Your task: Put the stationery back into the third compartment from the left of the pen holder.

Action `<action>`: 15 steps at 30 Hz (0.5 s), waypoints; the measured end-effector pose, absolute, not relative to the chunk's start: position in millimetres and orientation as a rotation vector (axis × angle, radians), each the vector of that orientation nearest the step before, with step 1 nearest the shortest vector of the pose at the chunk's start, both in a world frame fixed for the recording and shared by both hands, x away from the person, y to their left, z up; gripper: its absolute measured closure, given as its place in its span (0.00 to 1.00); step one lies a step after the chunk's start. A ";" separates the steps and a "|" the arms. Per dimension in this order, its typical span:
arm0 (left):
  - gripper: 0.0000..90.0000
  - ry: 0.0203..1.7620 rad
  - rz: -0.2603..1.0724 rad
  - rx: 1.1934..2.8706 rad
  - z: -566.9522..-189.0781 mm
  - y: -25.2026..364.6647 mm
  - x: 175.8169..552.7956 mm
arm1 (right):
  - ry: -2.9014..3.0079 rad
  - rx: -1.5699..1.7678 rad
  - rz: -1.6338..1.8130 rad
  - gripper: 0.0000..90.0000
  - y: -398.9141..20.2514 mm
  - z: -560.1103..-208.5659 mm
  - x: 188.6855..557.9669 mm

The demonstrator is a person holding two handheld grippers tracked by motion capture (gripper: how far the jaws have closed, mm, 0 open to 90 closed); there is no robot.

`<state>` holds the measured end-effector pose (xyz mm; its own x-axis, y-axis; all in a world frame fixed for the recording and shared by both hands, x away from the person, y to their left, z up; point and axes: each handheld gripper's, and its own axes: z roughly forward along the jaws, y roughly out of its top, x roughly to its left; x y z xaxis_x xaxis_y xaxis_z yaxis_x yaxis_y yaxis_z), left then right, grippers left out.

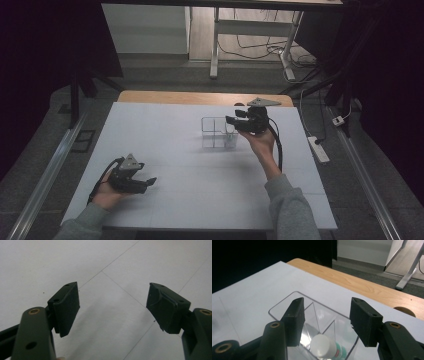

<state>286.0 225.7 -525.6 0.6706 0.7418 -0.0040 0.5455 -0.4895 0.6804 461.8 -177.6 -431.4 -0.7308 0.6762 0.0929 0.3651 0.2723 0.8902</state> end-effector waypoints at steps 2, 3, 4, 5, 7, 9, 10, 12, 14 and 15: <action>0.30 0.986 0.383 2.221 -525.5 225.9 285.9 | 2.260 0.941 1.427 0.49 -178.2 -432.0 458.8; 0.30 0.984 0.383 2.222 -525.4 226.1 285.9 | 2.265 0.938 1.418 0.49 -178.7 -432.4 457.1; 0.30 0.985 0.382 2.220 -525.4 226.0 285.9 | 2.269 0.933 1.412 0.49 -179.6 -432.8 455.3; 0.30 0.985 0.383 2.220 -525.3 226.1 285.8 | 2.277 0.926 1.404 0.49 -180.7 -433.2 453.4; 0.30 0.986 0.383 2.219 -525.3 226.4 286.0 | 2.285 0.923 1.402 0.48 -182.8 -434.5 449.5; 0.30 0.986 0.382 2.219 -525.3 226.5 286.1 | 2.291 0.914 1.396 0.48 -185.3 -435.9 445.1; 0.30 0.986 0.383 2.219 -525.3 226.6 286.2 | 2.292 0.912 1.394 0.48 -186.5 -436.6 442.8; 0.30 0.986 0.383 2.217 -525.2 226.9 286.3 | 2.305 0.908 1.381 0.47 -189.0 -437.9 437.9; 0.30 0.987 0.383 2.215 -525.2 227.1 286.5 | 2.313 0.903 1.366 0.47 -190.7 -438.4 434.1; 0.30 0.988 0.382 2.214 -525.3 227.1 286.5 | 2.312 0.899 1.370 0.47 -191.7 -438.9 431.7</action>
<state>286.5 227.1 -525.3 0.6699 0.7424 -0.0059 0.5448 -0.4861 0.6832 431.7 -191.7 -438.9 -0.7565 0.6520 0.0519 0.3587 0.3472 0.8665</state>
